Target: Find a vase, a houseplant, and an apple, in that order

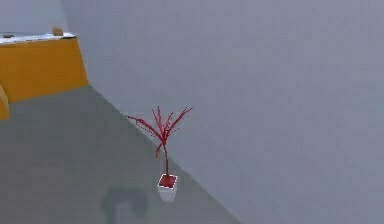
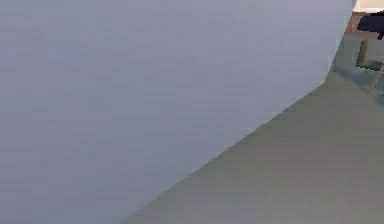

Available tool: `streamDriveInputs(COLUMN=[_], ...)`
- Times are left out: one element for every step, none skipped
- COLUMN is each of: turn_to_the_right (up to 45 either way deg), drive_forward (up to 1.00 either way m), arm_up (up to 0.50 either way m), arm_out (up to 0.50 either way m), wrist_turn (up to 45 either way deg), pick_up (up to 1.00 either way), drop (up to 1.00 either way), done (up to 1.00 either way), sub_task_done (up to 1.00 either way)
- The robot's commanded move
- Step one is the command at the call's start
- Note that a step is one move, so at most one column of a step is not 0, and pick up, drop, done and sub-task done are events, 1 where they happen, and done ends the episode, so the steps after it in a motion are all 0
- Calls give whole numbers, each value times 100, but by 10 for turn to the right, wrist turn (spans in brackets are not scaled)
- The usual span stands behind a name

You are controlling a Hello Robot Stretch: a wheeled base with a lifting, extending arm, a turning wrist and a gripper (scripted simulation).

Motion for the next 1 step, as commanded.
streamDriveInputs(turn_to_the_right=[-450], drive_forward=[0], arm_up=[0], arm_out=[0], wrist_turn=[0], pick_up=[0], drop=[0], done=[0], sub_task_done=[0])
